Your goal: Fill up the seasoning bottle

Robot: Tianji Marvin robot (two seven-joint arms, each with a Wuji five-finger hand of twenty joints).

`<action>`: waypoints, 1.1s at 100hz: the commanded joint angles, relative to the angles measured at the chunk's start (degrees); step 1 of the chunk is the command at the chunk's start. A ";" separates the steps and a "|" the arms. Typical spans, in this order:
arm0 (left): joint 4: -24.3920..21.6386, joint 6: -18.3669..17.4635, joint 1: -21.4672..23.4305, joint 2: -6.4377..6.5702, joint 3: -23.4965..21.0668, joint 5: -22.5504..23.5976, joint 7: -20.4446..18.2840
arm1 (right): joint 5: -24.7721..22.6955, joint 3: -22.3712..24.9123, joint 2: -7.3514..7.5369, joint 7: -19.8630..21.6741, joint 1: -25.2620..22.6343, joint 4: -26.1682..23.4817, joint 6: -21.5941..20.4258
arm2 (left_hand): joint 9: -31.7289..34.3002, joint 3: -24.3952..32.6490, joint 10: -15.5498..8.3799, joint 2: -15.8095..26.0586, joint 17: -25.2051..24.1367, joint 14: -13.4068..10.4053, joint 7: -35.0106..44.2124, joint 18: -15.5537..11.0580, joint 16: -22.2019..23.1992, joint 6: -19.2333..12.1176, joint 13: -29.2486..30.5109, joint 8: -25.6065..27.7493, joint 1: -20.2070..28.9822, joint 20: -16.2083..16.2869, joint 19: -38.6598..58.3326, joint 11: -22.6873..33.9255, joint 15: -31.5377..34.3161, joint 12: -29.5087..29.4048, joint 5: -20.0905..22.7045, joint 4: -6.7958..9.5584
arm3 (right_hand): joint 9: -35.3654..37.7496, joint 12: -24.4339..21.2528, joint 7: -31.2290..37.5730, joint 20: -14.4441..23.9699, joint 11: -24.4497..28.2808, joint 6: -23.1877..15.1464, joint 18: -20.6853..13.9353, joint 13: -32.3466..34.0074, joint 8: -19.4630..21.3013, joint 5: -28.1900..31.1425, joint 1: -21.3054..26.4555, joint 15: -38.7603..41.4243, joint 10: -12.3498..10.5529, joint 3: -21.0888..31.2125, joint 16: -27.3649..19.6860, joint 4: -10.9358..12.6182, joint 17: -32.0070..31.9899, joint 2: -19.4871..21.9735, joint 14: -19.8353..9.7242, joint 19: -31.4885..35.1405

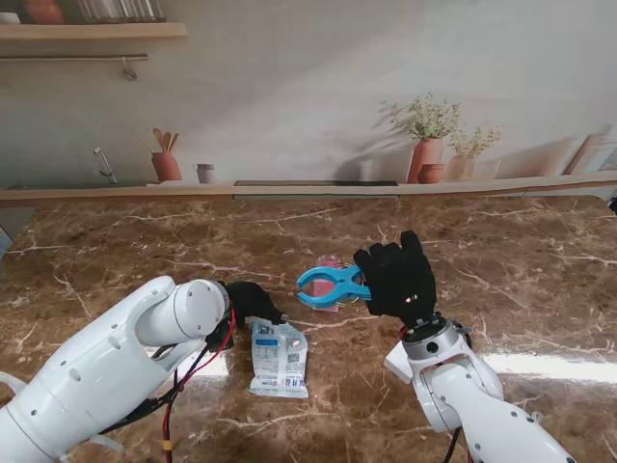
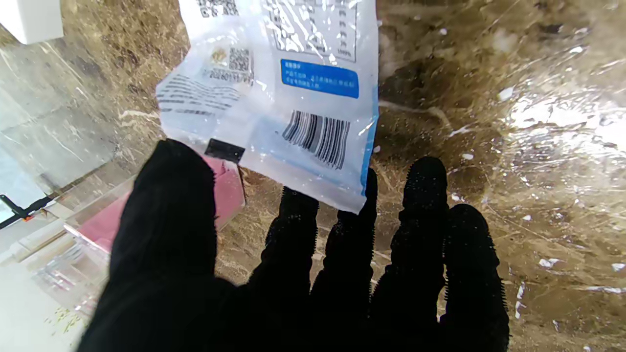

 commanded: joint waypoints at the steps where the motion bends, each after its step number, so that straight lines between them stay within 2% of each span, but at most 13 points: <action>1: 0.80 -0.37 -0.23 0.10 0.52 0.12 -0.72 | 0.12 -0.05 0.07 0.51 -0.36 0.43 0.06 | 1.29 -1.49 -0.08 -1.12 -0.80 1.20 -0.44 0.33 -0.32 0.07 -0.12 -0.63 -2.56 0.17 -0.32 2.08 -0.38 0.19 -1.26 1.58 | 12.33 8.68 31.53 1.48 38.74 -11.48 0.42 0.42 10.72 11.07 6.89 -1.27 -8.74 2.35 1.48 1.40 -0.63 3.62 -2.21 -0.75; 15: 1.49 -1.26 -0.63 0.09 1.27 0.03 -0.93 | 0.07 0.09 0.07 0.91 -0.44 0.35 -0.01 | 2.55 -1.46 -1.41 -1.07 -1.07 0.90 0.04 0.69 0.73 -0.51 0.42 -0.99 -3.07 0.64 -0.99 5.64 0.69 3.95 -0.46 1.46 | 12.25 8.71 31.50 1.48 38.66 -11.52 0.41 0.29 10.84 11.00 6.87 -1.48 -8.77 2.28 1.48 1.41 -0.70 3.86 -2.24 -0.94; 28: 1.93 -0.43 0.75 -0.96 -0.50 -4.98 1.12 | 0.13 0.10 0.05 1.15 -0.48 0.33 0.05 | 1.81 -2.09 0.40 4.45 -2.85 2.59 1.90 0.84 1.98 -2.27 -1.10 -0.12 -6.24 1.21 -1.09 4.50 1.19 5.24 2.46 1.08 | 12.17 8.72 31.48 1.49 38.59 -11.52 0.40 0.23 10.92 10.99 6.88 -1.58 -8.79 2.22 1.49 1.43 -0.76 3.96 -2.23 -1.09; 35: 2.21 -0.27 0.88 -1.16 -0.76 -5.59 1.58 | 0.10 0.14 0.06 1.28 -0.53 0.32 0.05 | 1.48 -1.94 0.79 9.95 -3.75 3.04 2.24 0.38 2.43 -3.17 -1.91 0.10 -8.13 1.46 -1.02 4.09 1.51 5.40 3.76 1.01 | 12.11 8.73 31.46 1.50 38.54 -11.54 0.39 0.17 11.00 10.90 6.84 -1.67 -8.79 2.19 1.50 1.45 -0.80 4.19 -2.22 -1.20; 48: 2.66 -0.28 0.06 -0.94 -0.14 -5.79 0.62 | 0.13 0.15 0.05 1.24 -0.55 0.34 0.06 | 1.63 -1.93 1.08 14.84 -4.40 3.10 3.34 -0.44 3.13 -3.48 -2.53 1.23 -3.39 1.92 -1.13 3.56 2.19 6.03 5.96 0.45 | 12.05 8.75 31.45 1.56 38.47 -11.57 0.38 0.11 11.15 10.84 6.89 -1.78 -8.80 2.04 1.52 1.48 -0.79 4.37 -2.21 -1.27; 57: 2.80 -0.14 -0.35 -0.90 0.58 -4.79 0.79 | 0.34 0.11 0.00 1.05 -0.48 0.42 0.03 | 2.56 -1.71 1.18 16.60 -3.42 2.70 3.91 -0.53 3.64 -3.38 -1.35 1.58 5.03 2.76 -0.10 3.99 3.43 6.37 6.95 0.05 | 12.03 8.76 31.43 1.59 38.44 -11.57 0.39 0.11 11.22 10.85 6.93 -1.81 -8.81 2.01 1.55 1.50 -0.82 4.31 -2.21 -1.33; 63: 2.93 -0.02 -0.74 -0.85 1.14 -4.42 0.65 | 0.42 0.06 0.00 1.04 -0.38 0.50 -0.02 | 3.24 -1.71 1.44 15.63 -2.86 2.56 4.89 -0.67 3.74 -3.25 -0.73 2.25 8.60 2.88 0.19 4.52 3.92 6.53 7.38 -0.26 | 11.99 8.76 31.41 1.60 38.42 -11.57 0.40 0.01 11.26 10.85 6.92 -1.89 -8.82 2.00 1.54 1.50 -0.82 4.28 -2.23 -1.35; 67: 3.04 -0.13 -0.90 -0.82 1.35 -4.31 0.55 | 0.44 0.04 0.00 1.00 -0.35 0.52 -0.04 | 3.71 -1.87 0.22 14.57 -2.53 2.43 5.47 -0.91 3.72 -3.38 -0.40 2.62 10.87 2.85 0.35 5.09 4.18 6.71 7.46 -0.63 | 11.98 8.76 31.41 1.60 38.41 -11.56 0.39 0.01 11.28 10.85 6.96 -1.91 -8.83 2.02 1.54 1.52 -0.88 4.35 -2.24 -1.42; 73: 3.06 -0.21 -1.02 -0.76 1.56 -4.20 0.36 | 0.47 0.03 -0.01 0.93 -0.33 0.56 -0.02 | 3.94 -2.41 -0.03 11.05 -2.20 2.19 5.79 -0.84 3.69 -3.77 -0.09 2.73 12.42 2.84 0.53 5.31 4.34 6.74 7.46 -0.88 | 11.99 8.77 31.39 1.60 38.40 -11.56 0.39 0.01 11.30 10.86 6.97 -1.94 -8.83 1.96 1.55 1.51 -0.89 4.35 -2.25 -1.47; 80: 2.94 -0.35 -0.93 -0.63 1.58 -3.95 0.09 | 0.50 0.06 -0.01 0.90 -0.35 0.60 -0.02 | 3.51 -2.41 -0.08 7.29 -2.10 2.38 5.25 -0.41 3.34 -2.43 -0.09 1.73 5.11 2.53 0.61 5.03 4.24 6.09 6.93 0.78 | 11.93 8.77 31.38 1.60 38.36 -11.56 0.38 -0.06 11.34 10.86 6.97 -2.03 -8.84 1.92 1.54 1.53 -0.92 4.46 -2.26 -1.55; 86: 2.77 -0.66 -1.01 -0.35 1.68 -3.37 -0.56 | 0.49 0.11 0.00 0.98 -0.39 0.62 -0.05 | 3.19 -2.28 0.18 3.57 -2.08 2.31 4.28 -0.19 3.04 -1.63 -0.05 1.04 1.61 2.45 0.62 4.20 3.87 5.37 5.89 1.28 | 11.93 8.78 31.37 1.62 38.36 -11.57 0.38 -0.05 11.38 10.82 7.00 -2.05 -8.84 1.92 1.55 1.54 -0.94 4.46 -2.26 -1.59; 100: 2.18 -1.46 -2.04 0.70 2.95 -0.97 -3.30 | 0.51 0.19 -0.01 1.09 -0.48 0.65 0.02 | 5.50 -1.14 1.91 -2.21 -0.83 1.94 1.82 1.68 1.06 0.03 1.63 -0.61 0.14 2.04 0.06 2.11 1.76 1.28 2.61 1.67 | 11.79 8.77 31.36 1.62 38.28 -11.57 0.36 -0.22 11.44 10.79 7.06 -2.20 -8.83 1.86 1.52 1.55 -1.03 4.62 -2.28 -1.74; 110: 1.94 -1.80 -3.02 1.27 4.29 0.12 -4.90 | 0.58 0.06 -0.03 0.98 -0.40 0.77 0.15 | 8.29 -0.46 0.39 -6.59 -1.52 0.81 1.99 2.68 0.43 0.47 3.39 -0.75 1.55 2.68 0.09 4.00 1.46 0.11 0.79 1.96 | 11.67 8.76 31.38 1.61 38.20 -11.58 0.34 -0.30 11.53 10.70 7.06 -2.35 -8.87 1.73 1.48 1.56 -1.08 4.79 -2.32 -1.85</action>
